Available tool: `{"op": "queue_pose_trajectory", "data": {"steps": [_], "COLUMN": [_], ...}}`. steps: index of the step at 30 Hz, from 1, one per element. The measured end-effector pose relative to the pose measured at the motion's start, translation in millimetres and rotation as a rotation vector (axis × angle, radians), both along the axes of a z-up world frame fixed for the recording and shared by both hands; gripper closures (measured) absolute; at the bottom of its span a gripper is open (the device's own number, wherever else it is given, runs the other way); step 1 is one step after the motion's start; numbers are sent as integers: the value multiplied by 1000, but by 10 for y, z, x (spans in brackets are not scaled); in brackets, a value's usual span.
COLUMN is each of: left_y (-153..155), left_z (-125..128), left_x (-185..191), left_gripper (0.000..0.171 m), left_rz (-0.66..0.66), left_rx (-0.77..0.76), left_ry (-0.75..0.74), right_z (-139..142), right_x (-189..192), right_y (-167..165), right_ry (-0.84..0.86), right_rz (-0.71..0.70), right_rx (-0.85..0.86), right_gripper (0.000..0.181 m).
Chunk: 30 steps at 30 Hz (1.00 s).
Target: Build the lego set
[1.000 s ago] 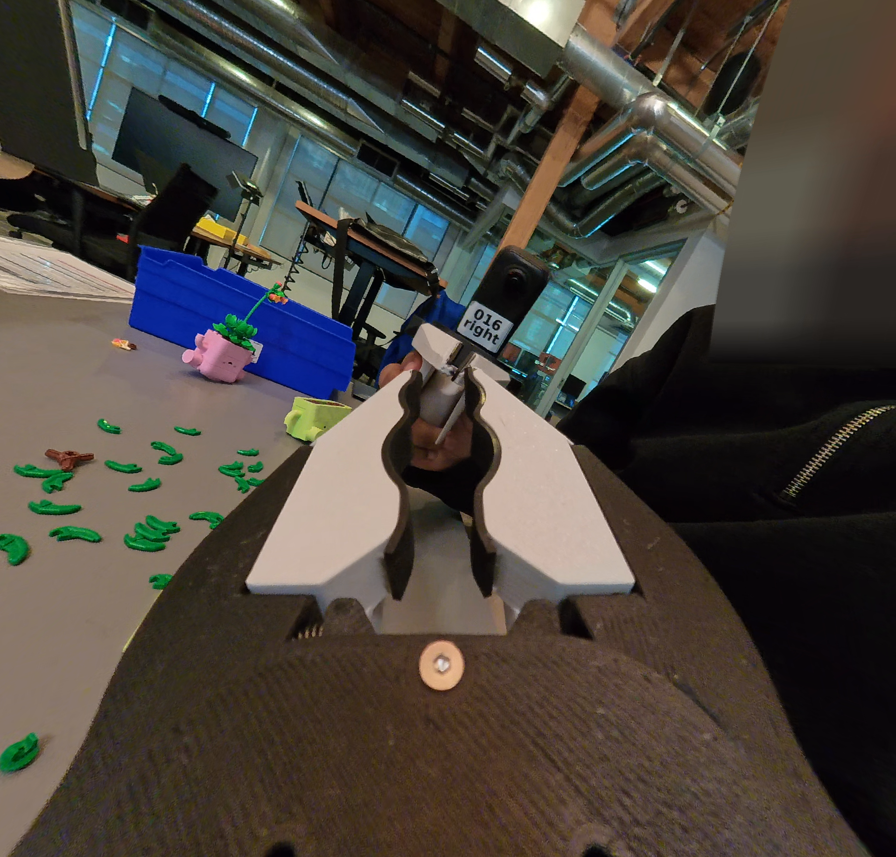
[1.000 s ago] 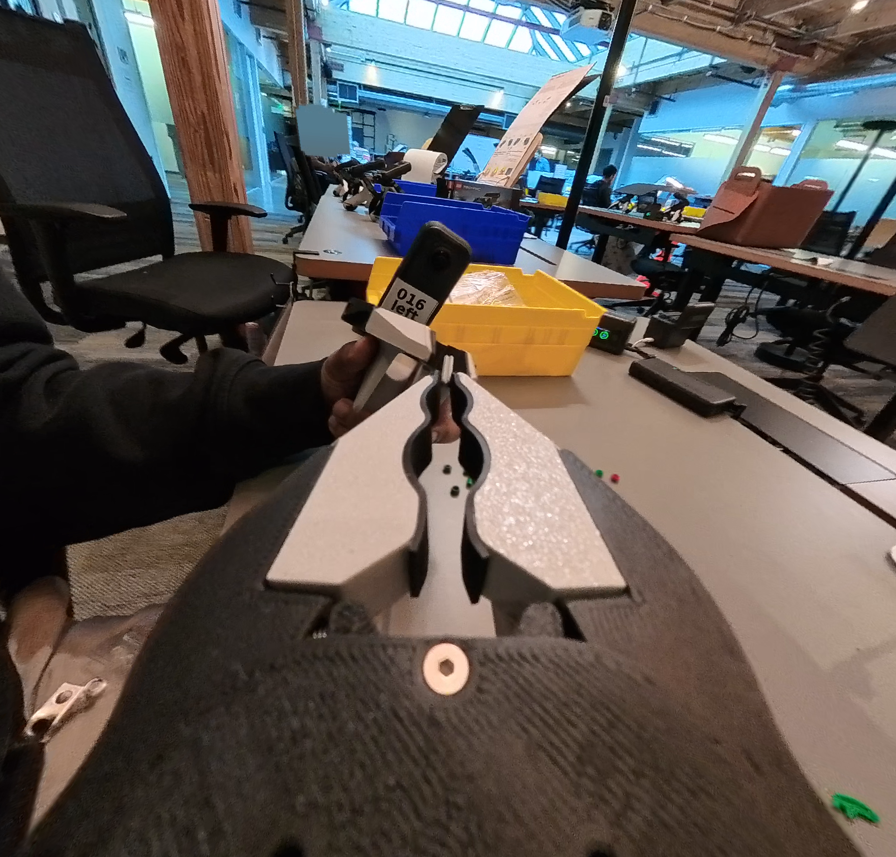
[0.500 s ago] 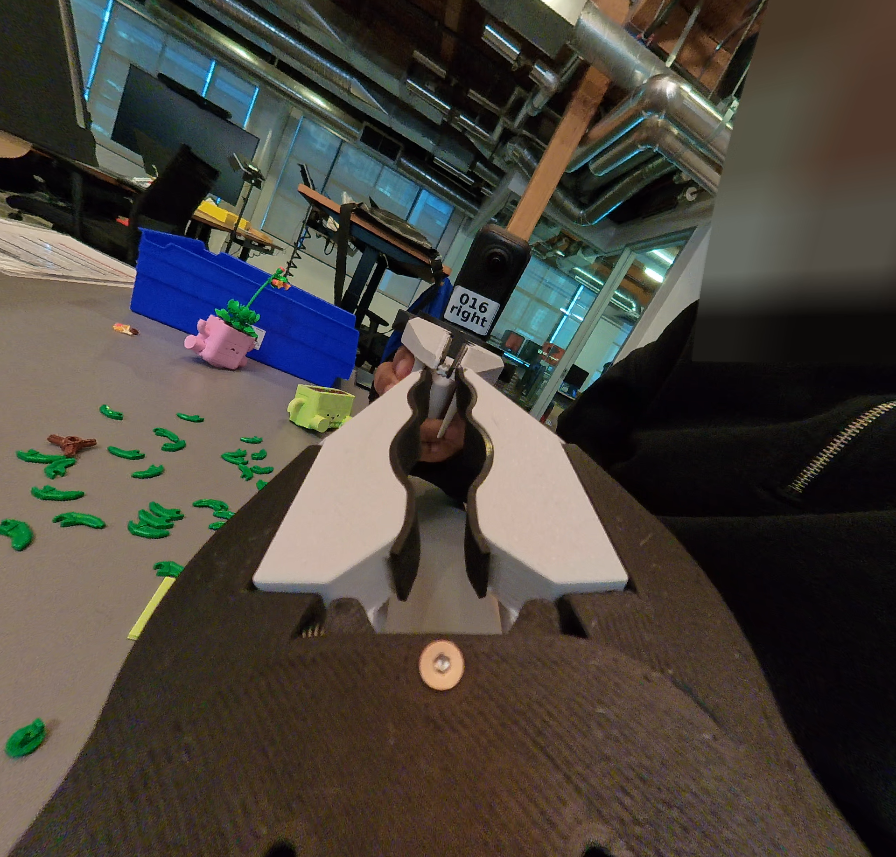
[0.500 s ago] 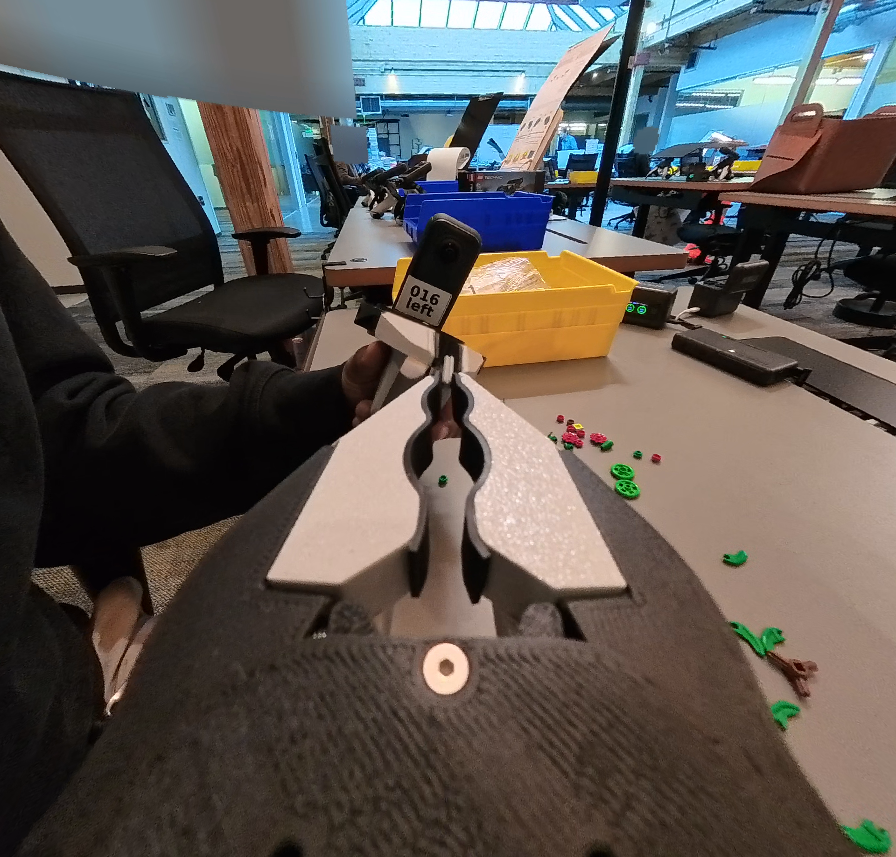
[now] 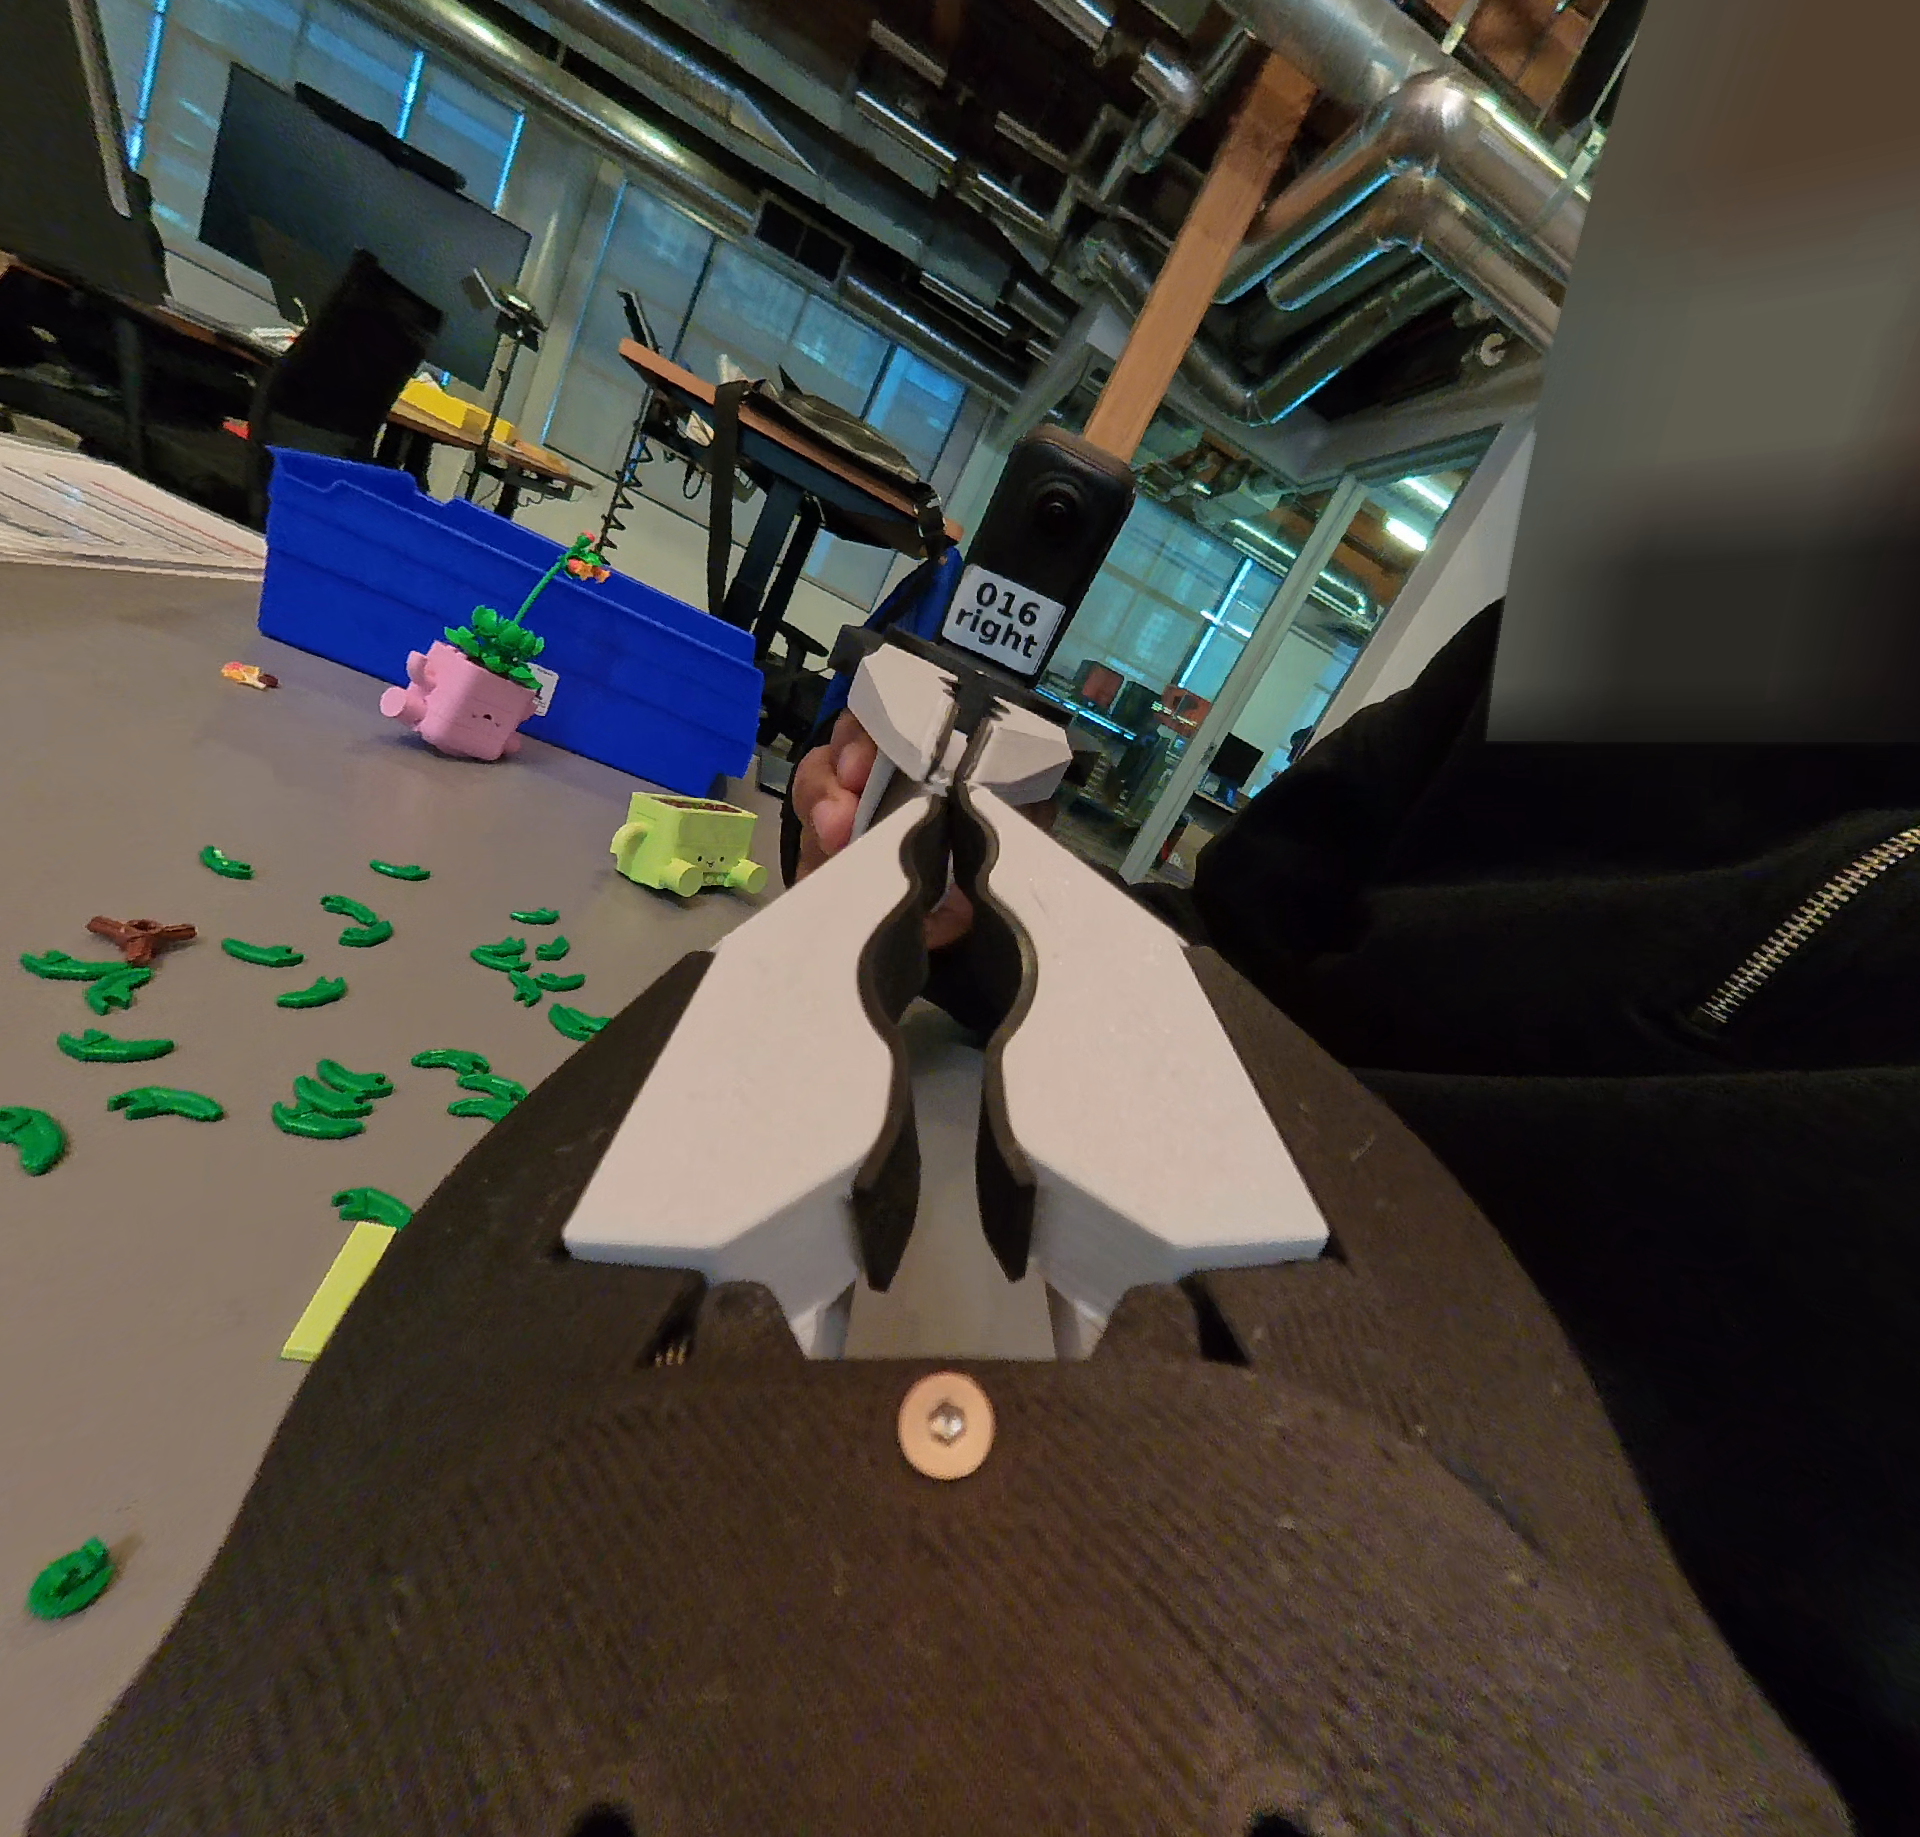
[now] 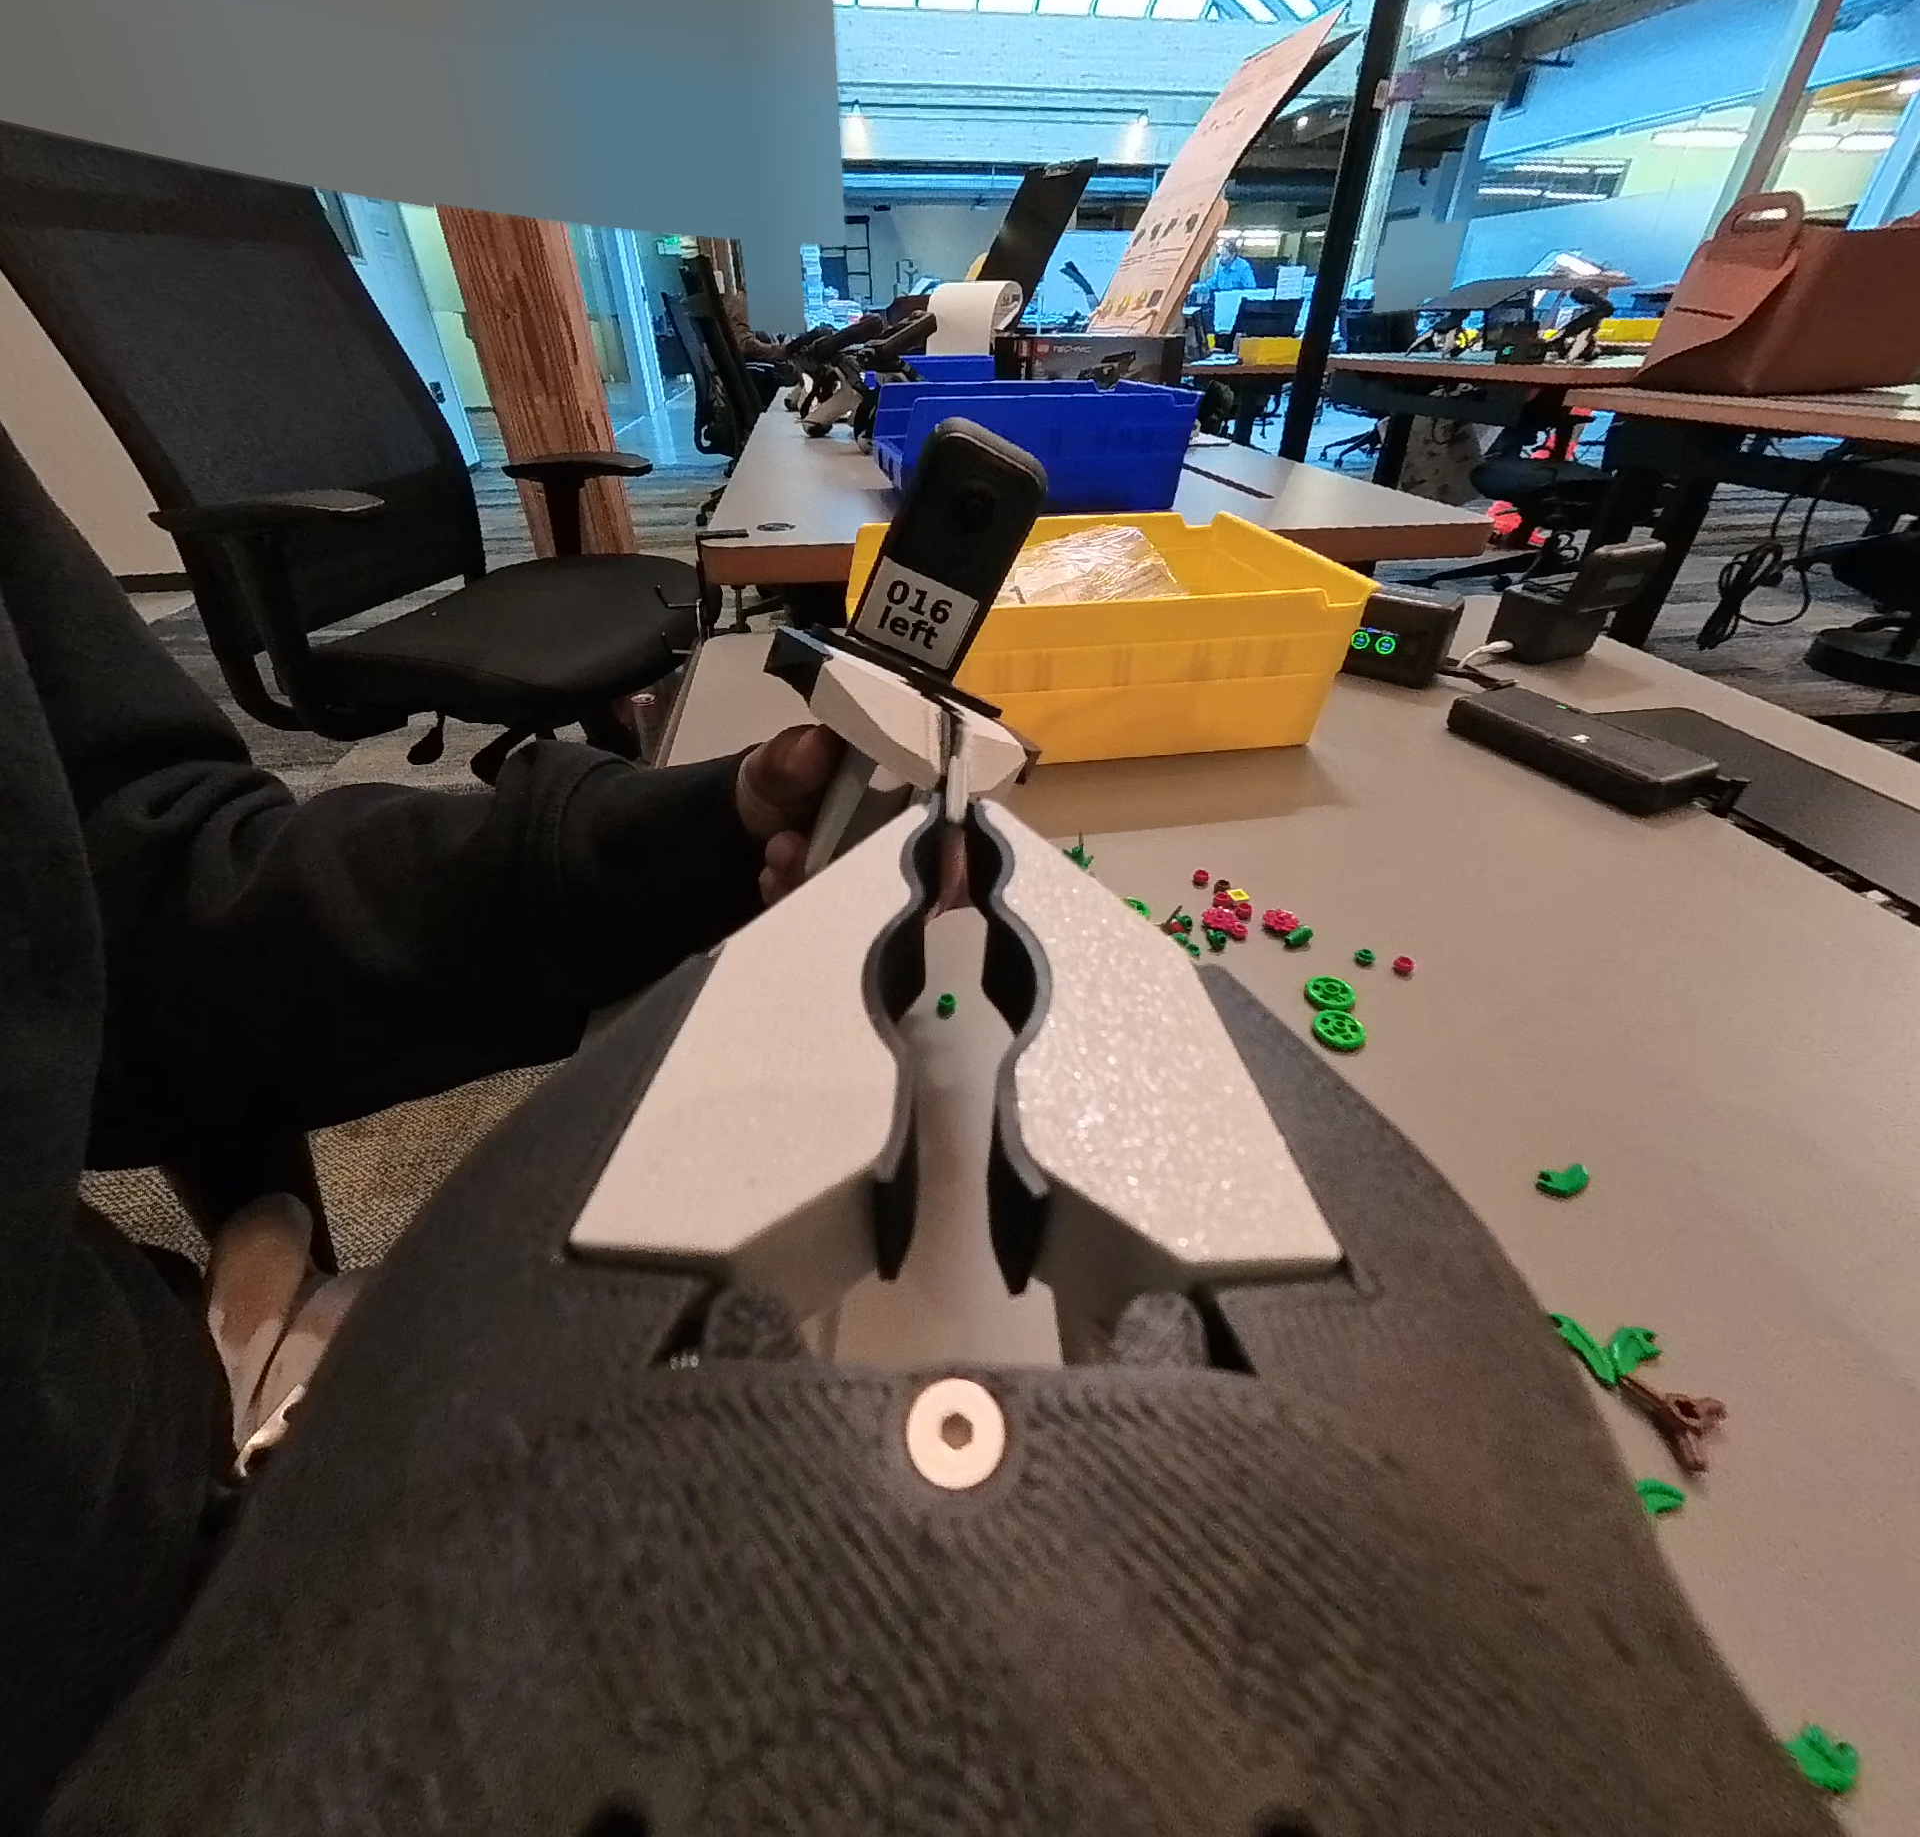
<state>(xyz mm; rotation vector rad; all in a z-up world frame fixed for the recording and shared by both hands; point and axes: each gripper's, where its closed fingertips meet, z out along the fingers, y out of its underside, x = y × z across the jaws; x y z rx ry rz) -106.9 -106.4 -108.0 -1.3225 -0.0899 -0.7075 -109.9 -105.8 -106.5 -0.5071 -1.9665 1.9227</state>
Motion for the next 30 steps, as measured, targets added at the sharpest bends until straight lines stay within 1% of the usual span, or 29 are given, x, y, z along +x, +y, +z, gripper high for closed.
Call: {"op": "queue_pose_trajectory", "data": {"steps": [6, 9, 13, 16, 20, 25, 30], "left_y": [-6, -9, 30, 42, 65, 53, 61], "left_z": [16, 26, 4, 4, -24, -13, -25], "left_x": [-5, 24, 11, 18, 26, 44, 51], "left_gripper": [171, 163, 157, 159, 170, 171, 171], "left_rz": [5, -3, 5, 4, 7, -28, -33], "left_rx": [19, 23, 9, 7, -10, -15, -29], "left_ry": [-15, -11, -15, -13, 4, -5, 3], "right_z": [12, 13, -21, -35, -45, -32, -44], "right_x": [-5, -3, 17, 25, 34, 53, 62], "right_y": [32, 40, 14, -7, -24, -36, -32], "right_ry": [-2, -5, -9, -7, -6, 8, 25], "right_rz": [-4, 0, 14, 19, 25, 32, 31], "right_rx": [6, 5, 26, 38, 45, 56, 83], "right_gripper": [180, 180, 180, 180, 180, 180, 180]}}
